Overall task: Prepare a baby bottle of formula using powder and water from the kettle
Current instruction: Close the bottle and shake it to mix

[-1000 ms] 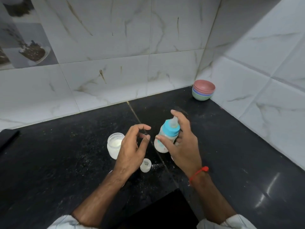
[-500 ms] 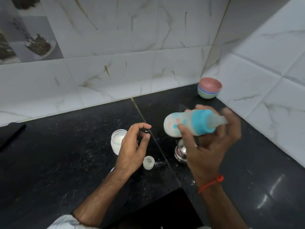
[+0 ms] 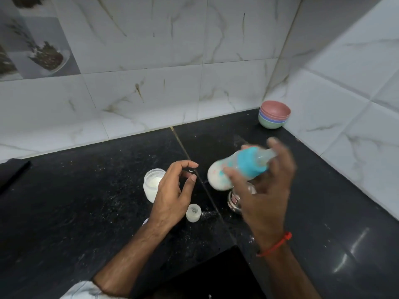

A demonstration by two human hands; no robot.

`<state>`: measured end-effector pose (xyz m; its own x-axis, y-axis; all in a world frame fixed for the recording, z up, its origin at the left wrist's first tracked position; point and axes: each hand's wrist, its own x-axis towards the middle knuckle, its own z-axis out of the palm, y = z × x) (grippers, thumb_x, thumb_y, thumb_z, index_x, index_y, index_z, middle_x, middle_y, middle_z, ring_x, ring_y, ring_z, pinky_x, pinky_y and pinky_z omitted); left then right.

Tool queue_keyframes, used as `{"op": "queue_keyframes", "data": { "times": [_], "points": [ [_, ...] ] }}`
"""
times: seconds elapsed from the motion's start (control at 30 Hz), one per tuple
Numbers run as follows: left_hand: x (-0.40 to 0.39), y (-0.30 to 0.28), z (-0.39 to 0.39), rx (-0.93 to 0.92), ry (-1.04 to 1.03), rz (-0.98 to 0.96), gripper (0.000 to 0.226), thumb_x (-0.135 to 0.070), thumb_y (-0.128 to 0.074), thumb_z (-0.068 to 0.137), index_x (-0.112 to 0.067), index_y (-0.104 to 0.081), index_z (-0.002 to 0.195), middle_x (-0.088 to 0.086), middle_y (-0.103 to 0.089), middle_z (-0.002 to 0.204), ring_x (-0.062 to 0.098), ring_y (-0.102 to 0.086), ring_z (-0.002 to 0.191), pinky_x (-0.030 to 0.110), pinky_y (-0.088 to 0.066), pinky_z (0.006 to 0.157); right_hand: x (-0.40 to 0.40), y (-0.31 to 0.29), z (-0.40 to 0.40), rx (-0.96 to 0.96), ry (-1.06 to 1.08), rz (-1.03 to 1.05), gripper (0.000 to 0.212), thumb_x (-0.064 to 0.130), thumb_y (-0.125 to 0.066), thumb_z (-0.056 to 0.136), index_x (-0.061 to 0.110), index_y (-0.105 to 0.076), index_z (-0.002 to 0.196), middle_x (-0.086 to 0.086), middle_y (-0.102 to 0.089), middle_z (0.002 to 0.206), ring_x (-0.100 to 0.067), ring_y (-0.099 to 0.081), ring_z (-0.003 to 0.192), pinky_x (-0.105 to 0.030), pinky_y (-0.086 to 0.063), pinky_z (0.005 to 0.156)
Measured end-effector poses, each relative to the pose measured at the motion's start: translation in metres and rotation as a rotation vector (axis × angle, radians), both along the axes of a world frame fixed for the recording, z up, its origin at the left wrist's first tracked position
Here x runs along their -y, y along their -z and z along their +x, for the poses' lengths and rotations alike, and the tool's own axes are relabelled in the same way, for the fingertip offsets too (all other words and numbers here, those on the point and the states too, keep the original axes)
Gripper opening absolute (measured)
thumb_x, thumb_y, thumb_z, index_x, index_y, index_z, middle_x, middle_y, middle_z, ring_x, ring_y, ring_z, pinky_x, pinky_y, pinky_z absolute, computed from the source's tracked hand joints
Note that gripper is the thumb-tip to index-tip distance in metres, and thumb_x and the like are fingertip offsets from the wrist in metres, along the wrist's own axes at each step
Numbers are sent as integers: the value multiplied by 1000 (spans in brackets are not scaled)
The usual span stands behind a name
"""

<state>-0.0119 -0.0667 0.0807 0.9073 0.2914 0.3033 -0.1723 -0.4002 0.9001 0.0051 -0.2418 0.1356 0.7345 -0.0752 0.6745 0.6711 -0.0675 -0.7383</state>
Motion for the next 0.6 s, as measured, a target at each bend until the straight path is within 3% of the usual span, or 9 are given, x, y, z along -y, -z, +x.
{"op": "queue_keyframes", "data": {
  "times": [0.07,0.17,0.23,0.33,0.4,0.47,0.53,0.6],
  "points": [
    [0,1,0,-23,-7,-14,28,-7,-65,99,-25,-65,120,-16,-65,101,6,-64,92,28,-53,72,5,-5,5,73,5,81,84,3,-84,79,28,-32,141,-10,-56,135,-40,-60,121,-51,-54,99],
    [1,-1,0,-30,10,-7,28,-9,-65,100,-28,-64,120,-15,-66,103,4,-64,93,27,-52,70,7,7,11,-6,26,-237,80,20,-87,79,38,-39,139,25,-50,142,-25,-59,126,-48,-53,104],
    [2,-2,0,-18,18,-4,27,-9,-65,100,-29,-64,119,-12,-67,104,6,-64,95,28,-52,69,8,7,8,-56,9,-229,81,20,-88,78,39,-40,140,15,-55,140,-25,-62,124,-53,-55,99],
    [2,-1,3,-19,8,-11,27,-9,-65,100,-28,-64,119,-12,-66,105,7,-64,94,31,-53,71,9,-6,6,104,34,52,81,6,-84,80,30,-33,139,-3,-54,137,-42,-59,121,-57,-54,98],
    [3,2,4,-31,10,-16,29,-8,-65,99,-30,-64,118,-12,-67,104,8,-64,94,34,-53,72,6,2,9,125,50,-29,79,5,-86,78,33,-39,136,13,-52,140,-30,-58,127,-46,-52,104],
    [5,2,4,-25,27,-13,30,-8,-65,99,-31,-64,119,-10,-68,106,11,-65,96,36,-53,75,0,16,7,-27,-16,-247,81,14,-89,77,38,-43,139,30,-49,140,-12,-56,131,-39,-52,106],
    [5,1,3,-7,44,-1,30,-9,-65,100,-31,-64,120,-10,-68,109,14,-66,99,36,-54,76,0,17,1,-65,-46,-205,85,13,-89,77,43,-40,140,19,-53,140,-17,-60,127,-42,-55,102],
    [5,2,3,-12,36,-5,30,-9,-65,100,-31,-63,120,-10,-68,110,14,-65,99,36,-54,75,2,5,-1,41,-36,2,87,5,-86,79,33,-34,142,-4,-56,139,-34,-63,122,-50,-56,99]
  ]
}}
